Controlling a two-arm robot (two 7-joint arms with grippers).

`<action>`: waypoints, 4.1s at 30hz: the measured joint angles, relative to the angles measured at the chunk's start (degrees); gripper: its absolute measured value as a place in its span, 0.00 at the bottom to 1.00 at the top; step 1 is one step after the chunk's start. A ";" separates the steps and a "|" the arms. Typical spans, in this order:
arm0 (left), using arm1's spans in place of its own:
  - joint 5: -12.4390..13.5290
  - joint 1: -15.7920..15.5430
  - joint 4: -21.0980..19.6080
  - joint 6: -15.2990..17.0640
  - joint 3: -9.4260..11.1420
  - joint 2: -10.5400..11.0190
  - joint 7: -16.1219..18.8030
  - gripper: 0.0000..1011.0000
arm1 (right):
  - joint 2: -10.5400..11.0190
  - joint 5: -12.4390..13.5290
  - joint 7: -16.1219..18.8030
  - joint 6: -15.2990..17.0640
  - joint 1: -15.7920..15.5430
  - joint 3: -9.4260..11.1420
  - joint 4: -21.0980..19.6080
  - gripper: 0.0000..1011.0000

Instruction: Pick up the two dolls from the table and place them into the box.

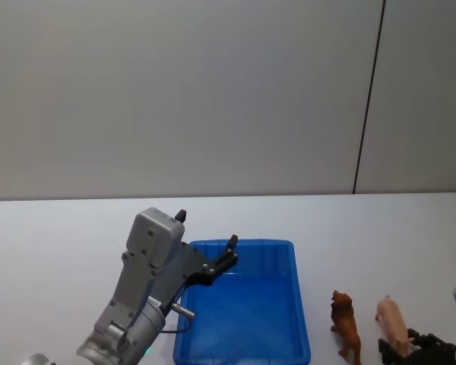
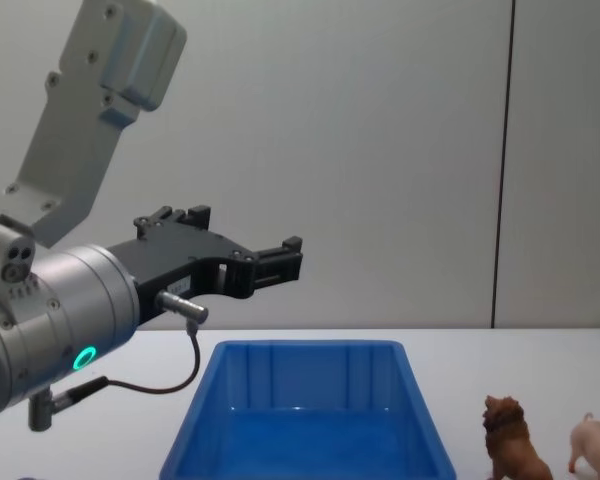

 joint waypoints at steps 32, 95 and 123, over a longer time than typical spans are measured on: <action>0.00 0.00 0.00 0.00 0.00 0.00 0.00 0.99 | -1.51 -4.48 4.56 -5.32 4.55 -0.60 -6.26 0.33; 0.00 0.00 0.00 0.00 0.00 0.01 0.00 0.99 | -2.37 0.07 10.71 1.63 6.64 -3.03 -4.88 0.99; 0.00 0.00 0.00 0.00 0.00 0.00 0.00 0.99 | -1.98 4.92 5.77 8.55 7.26 -1.85 -0.77 0.99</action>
